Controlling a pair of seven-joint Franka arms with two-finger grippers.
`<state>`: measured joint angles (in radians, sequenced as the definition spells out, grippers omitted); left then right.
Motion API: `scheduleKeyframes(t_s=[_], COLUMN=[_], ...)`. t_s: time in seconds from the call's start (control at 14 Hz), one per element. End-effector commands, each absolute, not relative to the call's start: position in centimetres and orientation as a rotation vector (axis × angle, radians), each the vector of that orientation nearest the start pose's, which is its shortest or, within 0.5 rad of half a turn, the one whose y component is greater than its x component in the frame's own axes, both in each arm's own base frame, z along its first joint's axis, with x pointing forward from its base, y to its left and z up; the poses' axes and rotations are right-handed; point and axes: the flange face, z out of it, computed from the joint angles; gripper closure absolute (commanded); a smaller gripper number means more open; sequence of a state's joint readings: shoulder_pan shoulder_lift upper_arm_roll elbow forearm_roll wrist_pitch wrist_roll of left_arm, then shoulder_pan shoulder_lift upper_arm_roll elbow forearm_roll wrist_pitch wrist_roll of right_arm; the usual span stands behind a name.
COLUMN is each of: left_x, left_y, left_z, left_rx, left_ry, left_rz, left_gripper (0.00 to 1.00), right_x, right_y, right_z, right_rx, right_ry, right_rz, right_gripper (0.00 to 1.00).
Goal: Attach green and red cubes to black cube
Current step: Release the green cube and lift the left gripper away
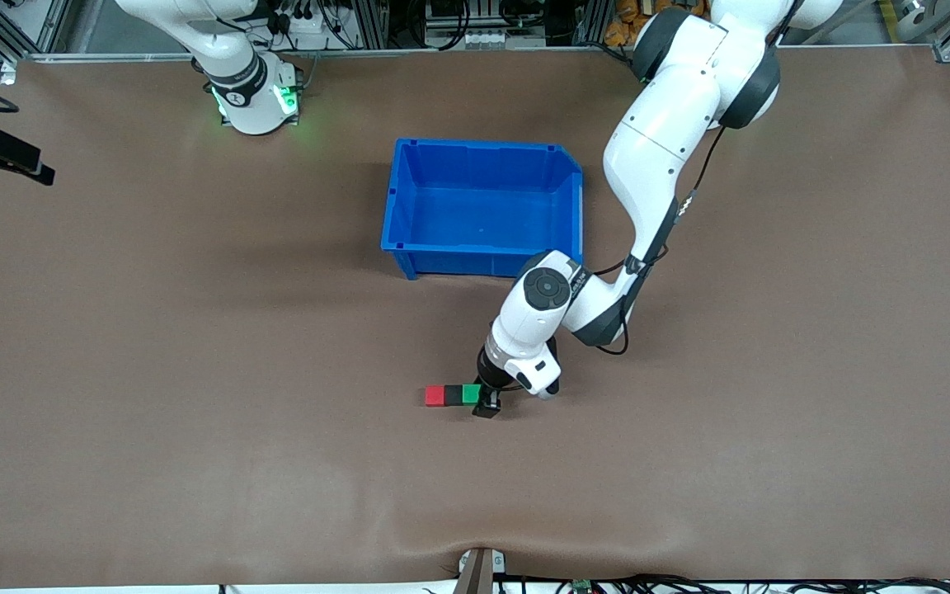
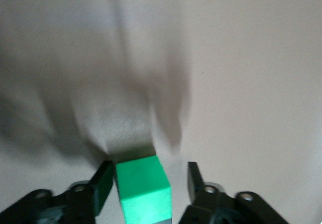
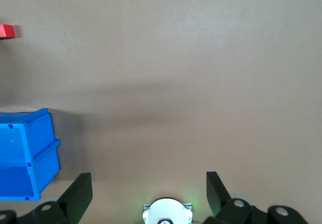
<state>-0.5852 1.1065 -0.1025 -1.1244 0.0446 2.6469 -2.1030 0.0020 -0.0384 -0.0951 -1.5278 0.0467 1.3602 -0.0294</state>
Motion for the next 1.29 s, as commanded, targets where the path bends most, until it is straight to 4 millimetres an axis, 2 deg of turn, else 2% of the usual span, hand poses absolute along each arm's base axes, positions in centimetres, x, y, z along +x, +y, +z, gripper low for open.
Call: scheduleKeyframes(t_s=[0.0, 0.07, 0.14, 0.29, 0.43, 0.5, 0.71, 0.79, 0.93, 1.07, 1.21], left_x=[64.0, 64.1, 64.3, 64.1, 65.4, 66.7, 68.4, 69.2, 69.4, 69.5, 68.6], left_y=[-48.9, -48.8, -48.4, -47.8, -45.5, -43.3, -38.0, -35.4, -31.6, -26.4, -22.4], left_z=[18.9, 20.3, 21.5, 25.2, 29.5, 32.0, 39.0, 41.2, 43.7, 45.6, 47.2], left_rx=[-2.738, -2.736, -2.722, -2.660, -2.639, -2.649, -2.675, -2.684, -2.735, -2.754, -2.796], left_ry=[-2.327, -2.303, -2.246, -2.155, -2.128, -2.097, -2.008, -1.961, -1.793, -1.687, -1.581], left_rz=[-0.105, -0.124, -0.163, -0.180, -0.230, -0.262, -0.303, -0.318, -0.322, -0.323, -0.313], left_gripper=[0.00, 0.00, 0.00, 0.00, 0.00, 0.00, 0.00, 0.00, 0.00, 0.00, 0.00], right_x=[52.2, 53.0, 53.7, 53.4, 53.4, 53.3, 53.2, 53.2, 53.2, 53.1, 53.2], right_y=[-3.3, -3.1, -3.2, -2.6, -0.6, -0.5, -1.3, -1.4, -1.2, -1.4, -1.1], right_z=[65.8, 66.8, 68.6, 68.4, 68.3, 68.2, 68.1, 68.0, 67.9, 67.9, 67.9], right_rx=[-3.113, -3.126, -3.122, -3.114, -3.120, -3.120, -3.157, -3.174, -3.185, -3.180, -3.173], right_ry=[0.027, 0.017, 0.021, 0.002, -0.051, -0.054, -0.040, -0.037, -0.044, -0.038, -0.040], right_rz=[0.096, 0.071, 0.013, 0.062, 0.068, 0.083, 0.095, 0.102, 0.105, 0.105, 0.104], right_gripper=[0.00, 0.00, 0.00, 0.00, 0.00, 0.00, 0.00, 0.00, 0.00, 0.00, 0.00])
